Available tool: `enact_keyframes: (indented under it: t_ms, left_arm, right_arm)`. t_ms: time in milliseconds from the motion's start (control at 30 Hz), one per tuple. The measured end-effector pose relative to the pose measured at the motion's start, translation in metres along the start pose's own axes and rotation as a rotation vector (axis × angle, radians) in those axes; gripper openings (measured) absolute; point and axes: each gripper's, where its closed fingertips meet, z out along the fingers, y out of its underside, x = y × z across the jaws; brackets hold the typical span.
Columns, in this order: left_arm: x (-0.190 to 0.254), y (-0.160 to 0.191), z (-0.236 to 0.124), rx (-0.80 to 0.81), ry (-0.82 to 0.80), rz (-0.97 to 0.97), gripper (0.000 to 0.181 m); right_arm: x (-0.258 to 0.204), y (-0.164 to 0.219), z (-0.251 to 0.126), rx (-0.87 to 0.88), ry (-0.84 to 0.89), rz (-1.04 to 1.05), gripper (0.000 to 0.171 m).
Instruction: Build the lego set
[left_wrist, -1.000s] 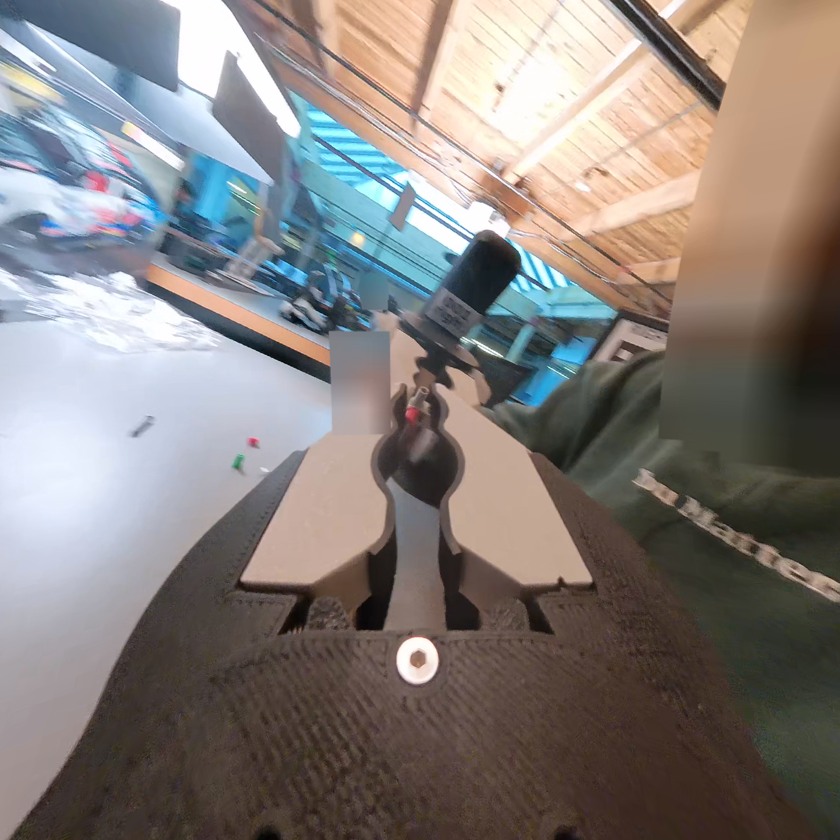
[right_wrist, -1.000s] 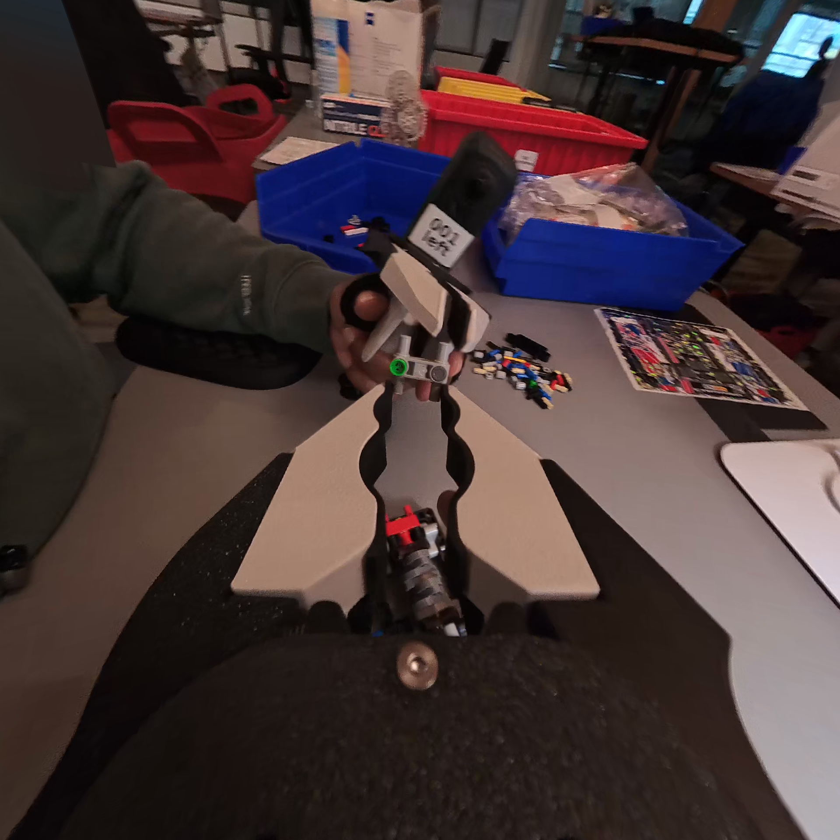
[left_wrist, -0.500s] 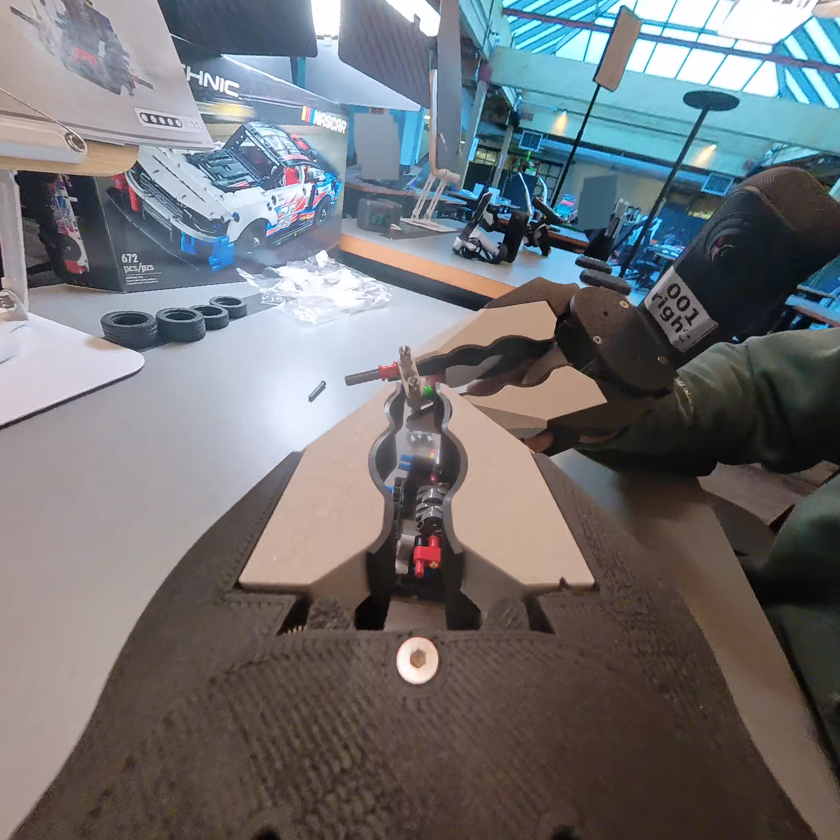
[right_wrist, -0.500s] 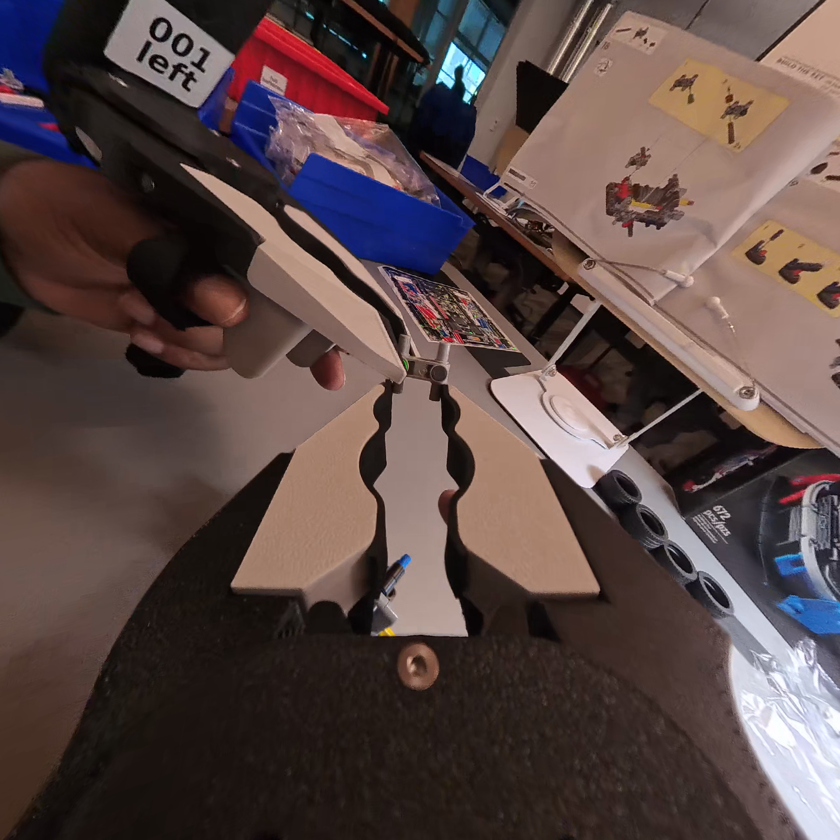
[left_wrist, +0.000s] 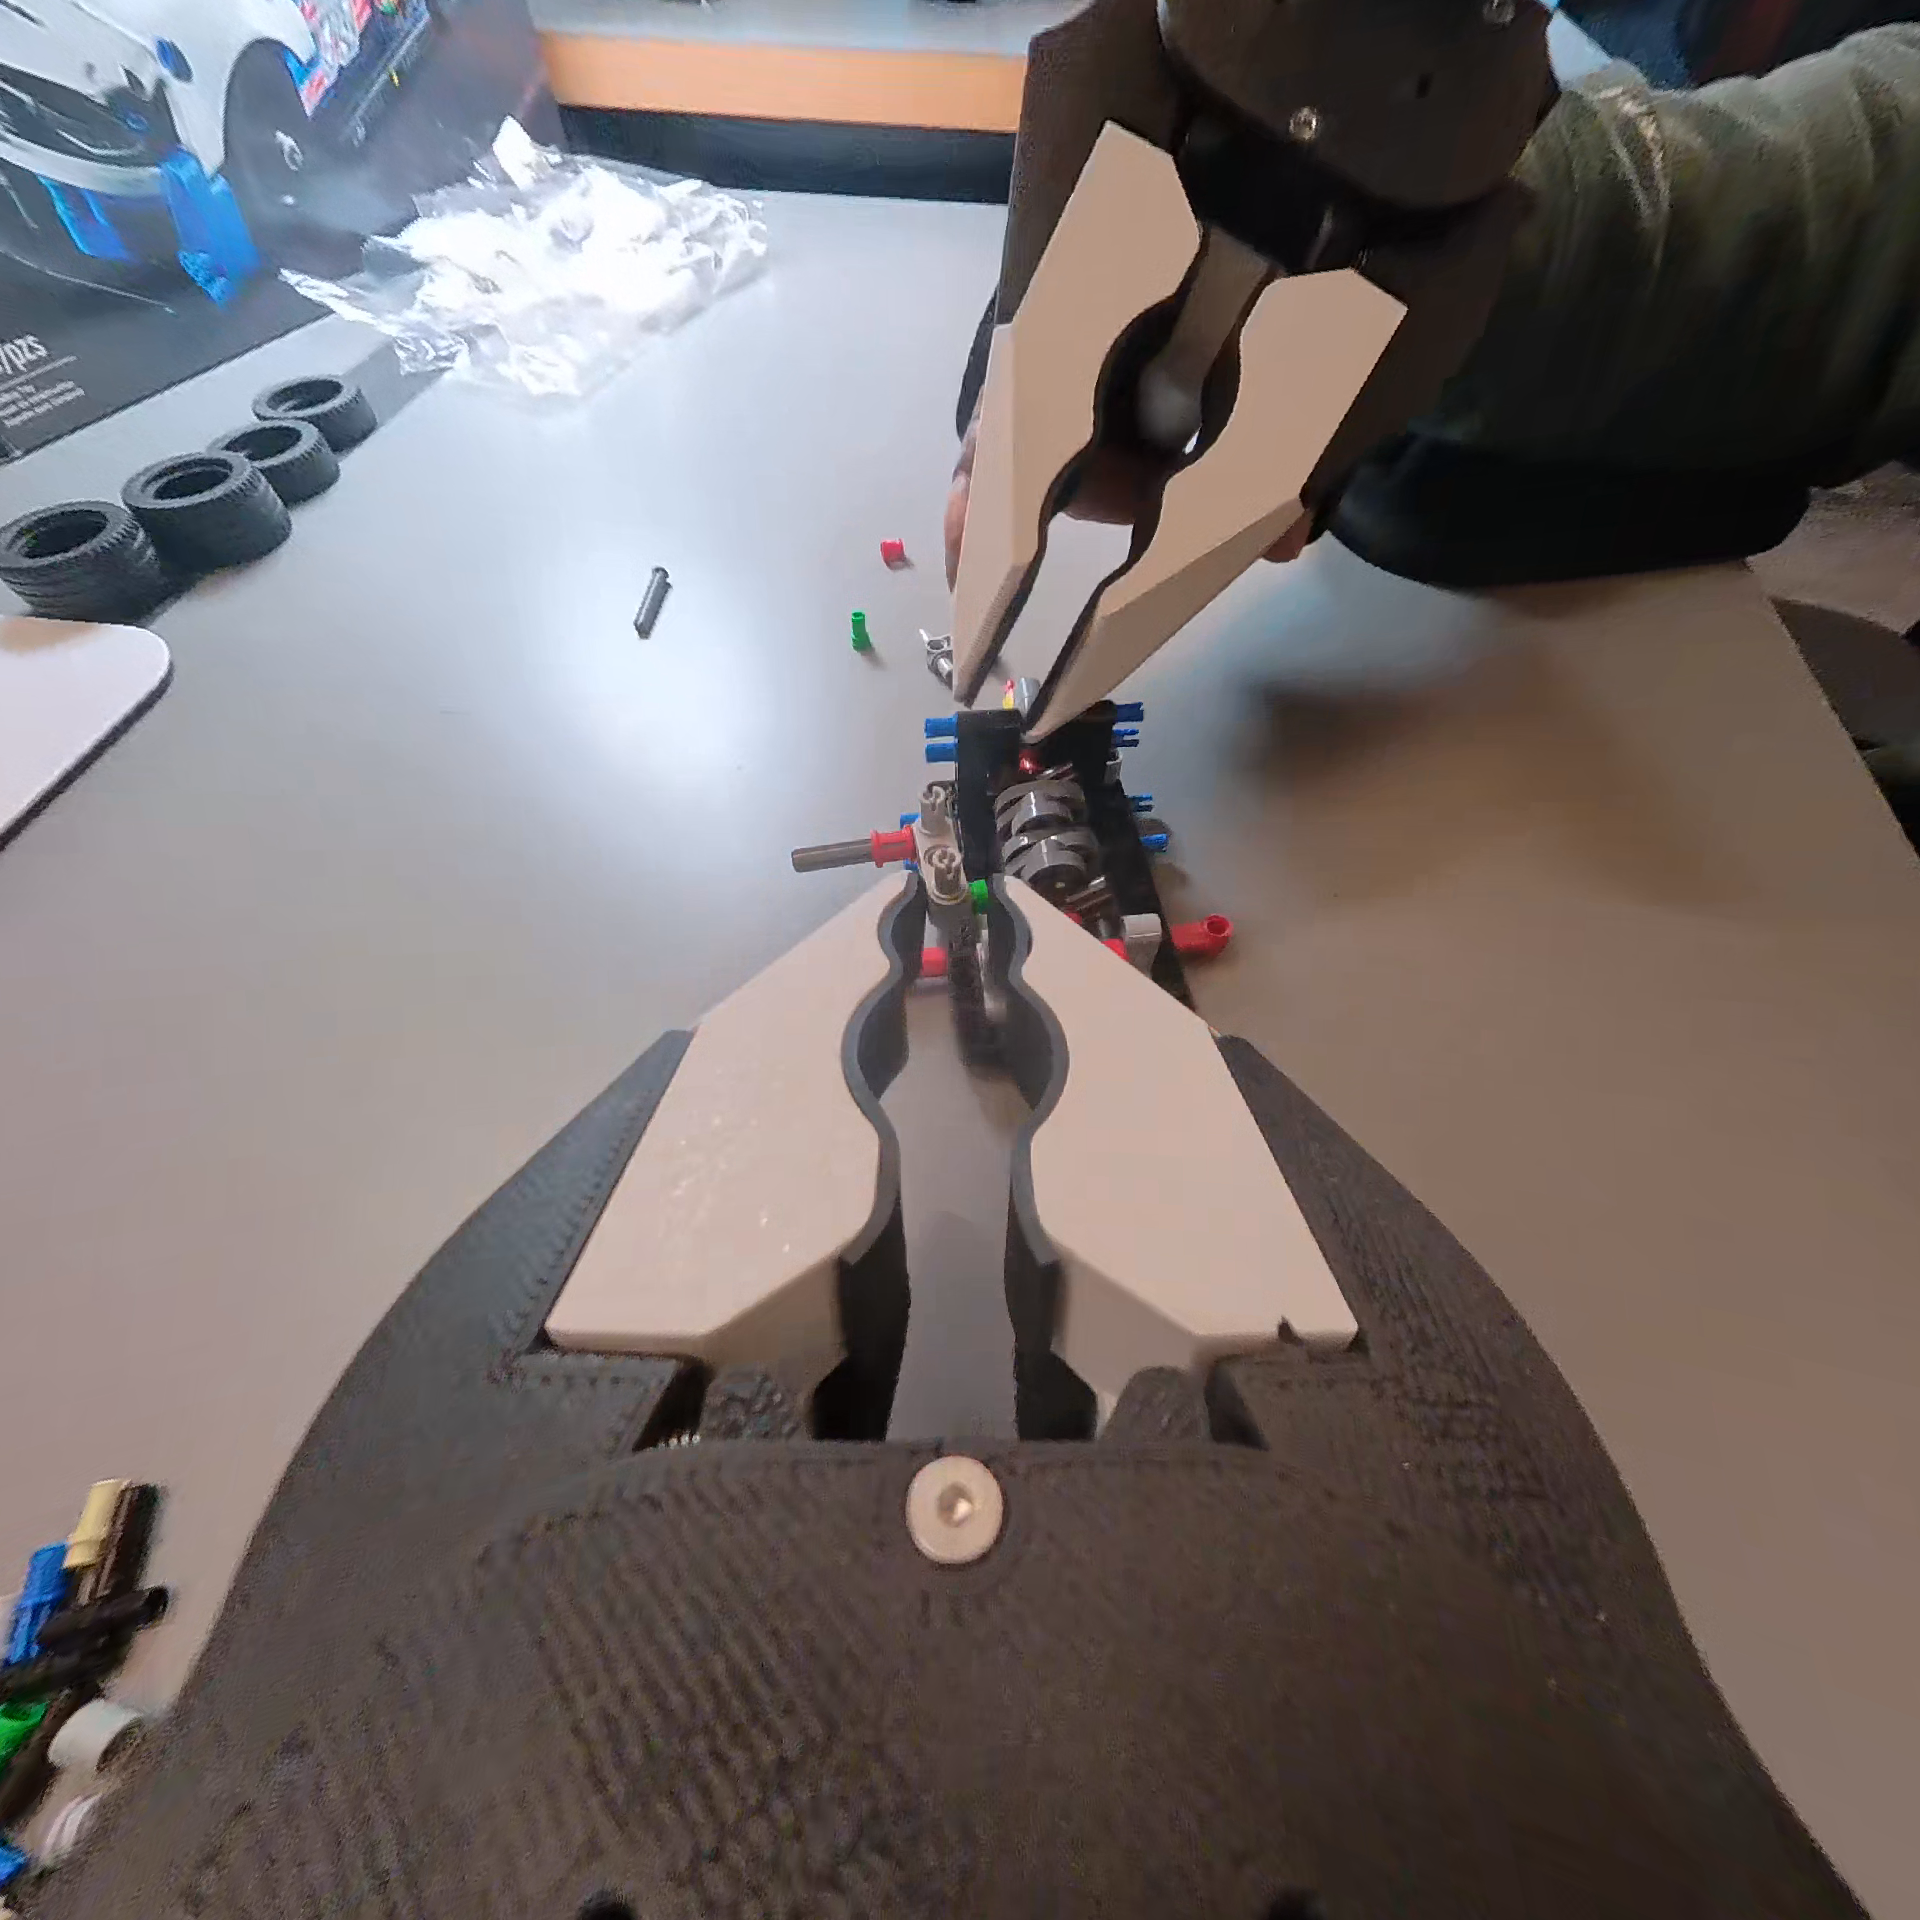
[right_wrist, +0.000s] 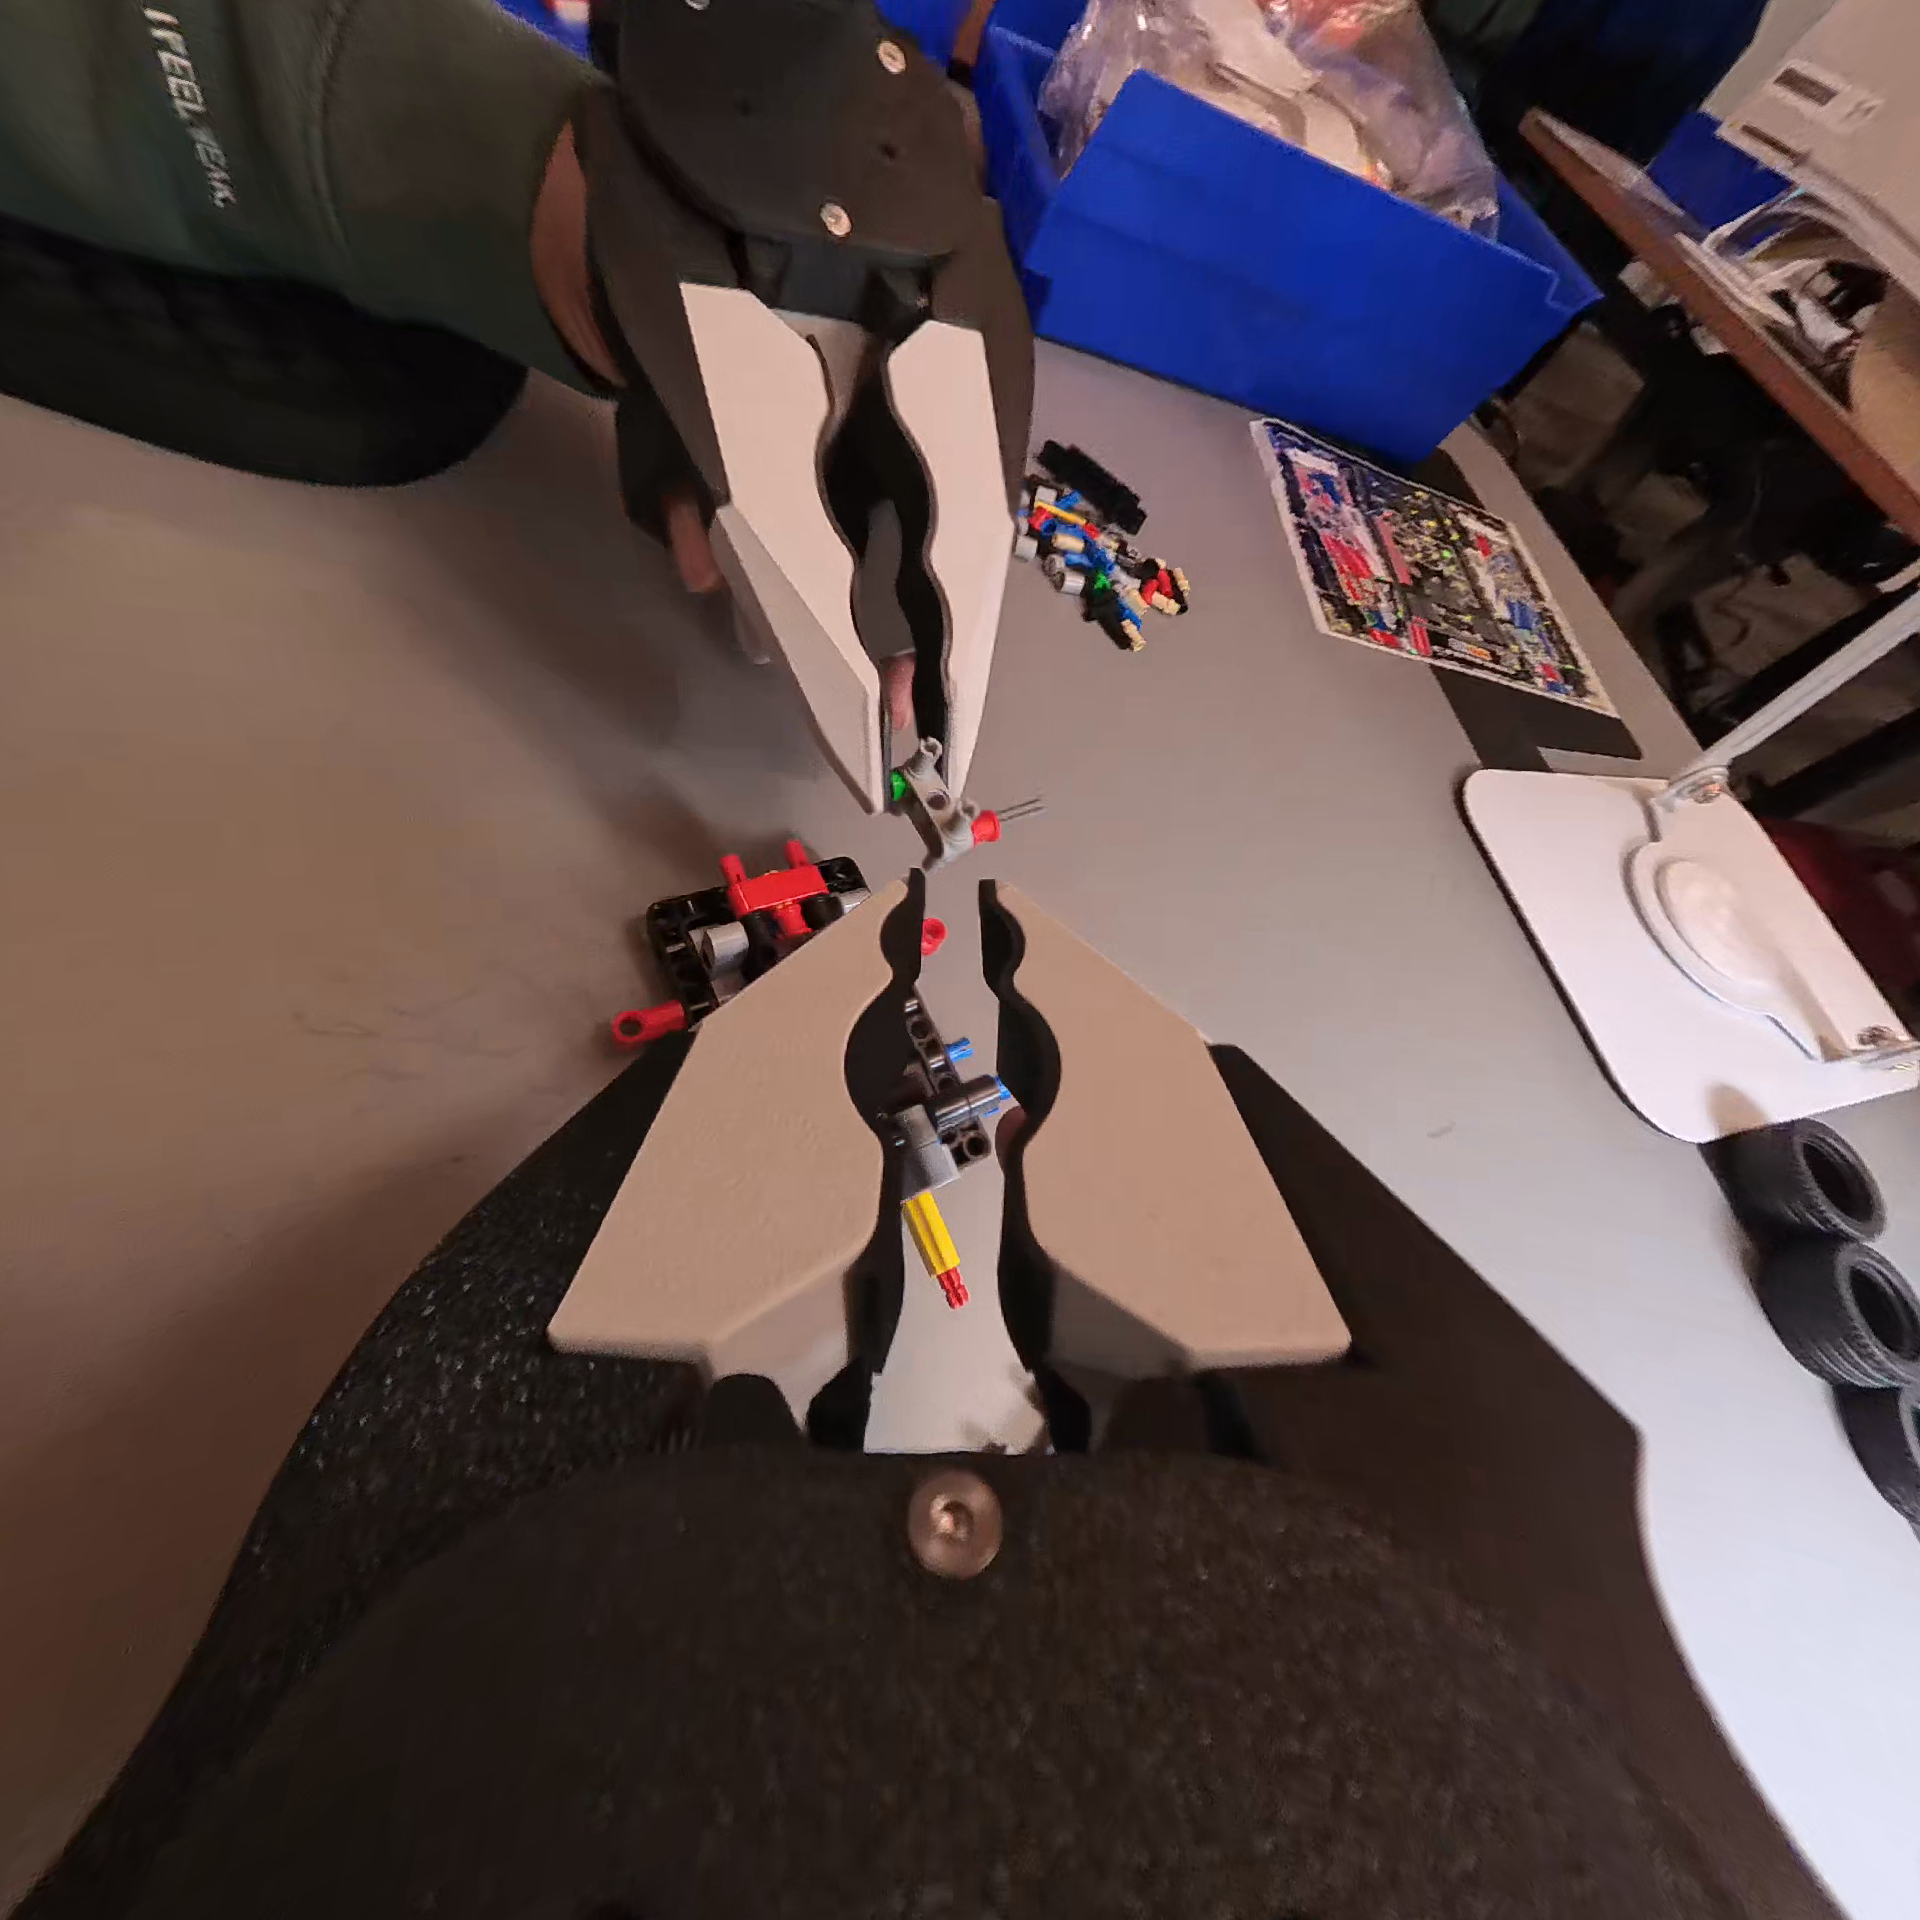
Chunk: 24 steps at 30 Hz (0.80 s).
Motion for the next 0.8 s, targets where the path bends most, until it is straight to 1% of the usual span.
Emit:
enact_keyframes:
  t_ms: [167,500,567,633,800]
  left_arm:
    - [-0.009,0.013,0.008,-0.053,0.002,-0.015,0.009]
    - [-0.013,0.016,0.010,-0.076,0.027,-0.037,0.009]
    - [-0.012,0.017,0.010,-0.080,0.029,-0.030,0.009]
    - [-0.011,0.017,0.010,-0.083,0.033,-0.023,0.010]
    - [-0.011,0.018,0.010,-0.088,0.034,-0.009,0.010]
  right_arm:
    - [0.008,0.007,0.009,-0.033,-0.057,-0.010,0.006]
    - [0.003,0.010,0.033,-0.127,-0.205,-0.052,0.007]
    - [0.003,0.011,0.034,-0.139,-0.213,-0.058,0.005]
    - [0.005,0.010,0.035,-0.133,-0.209,-0.053,0.000]
    - [0.005,0.010,0.035,-0.145,-0.221,-0.035,0.000]
